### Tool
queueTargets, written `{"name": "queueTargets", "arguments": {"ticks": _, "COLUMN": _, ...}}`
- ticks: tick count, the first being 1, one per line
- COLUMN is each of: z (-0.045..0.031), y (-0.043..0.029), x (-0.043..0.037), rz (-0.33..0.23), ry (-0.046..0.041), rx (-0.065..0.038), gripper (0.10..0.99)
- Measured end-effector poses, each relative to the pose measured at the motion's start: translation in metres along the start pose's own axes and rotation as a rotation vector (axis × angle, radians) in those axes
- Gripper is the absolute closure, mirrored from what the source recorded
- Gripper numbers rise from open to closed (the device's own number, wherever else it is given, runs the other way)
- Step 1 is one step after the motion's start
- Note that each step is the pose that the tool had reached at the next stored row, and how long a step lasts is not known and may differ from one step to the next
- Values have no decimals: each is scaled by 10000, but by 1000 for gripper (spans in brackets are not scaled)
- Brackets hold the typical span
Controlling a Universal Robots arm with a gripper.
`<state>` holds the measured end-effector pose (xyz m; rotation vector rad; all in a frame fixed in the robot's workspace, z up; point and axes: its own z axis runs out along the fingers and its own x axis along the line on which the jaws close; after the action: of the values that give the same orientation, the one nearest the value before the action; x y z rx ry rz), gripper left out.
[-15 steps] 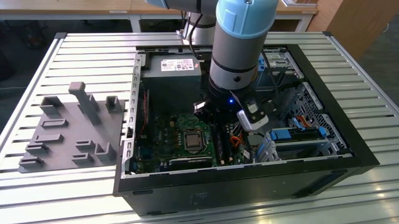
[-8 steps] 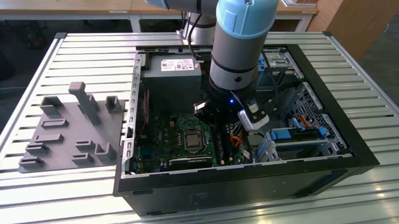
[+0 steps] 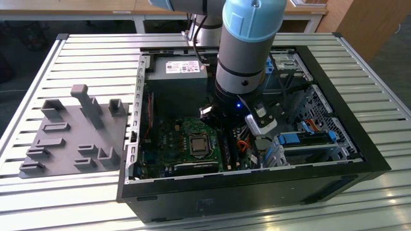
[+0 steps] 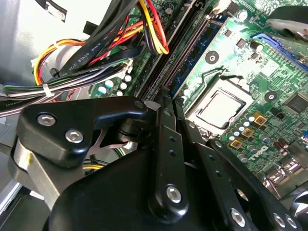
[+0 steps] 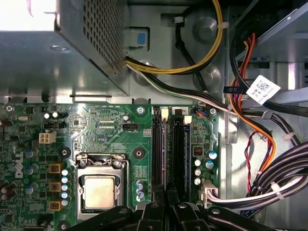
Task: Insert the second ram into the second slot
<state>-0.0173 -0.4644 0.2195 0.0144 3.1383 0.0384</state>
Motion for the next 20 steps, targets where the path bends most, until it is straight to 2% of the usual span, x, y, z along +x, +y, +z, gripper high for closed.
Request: {"name": "queueTargets", "arguments": {"ticks": 20, "z": 43, "y": -1, "x": -2, "rz": 93, "ry": 4, "rx": -2, "gripper": 949}}
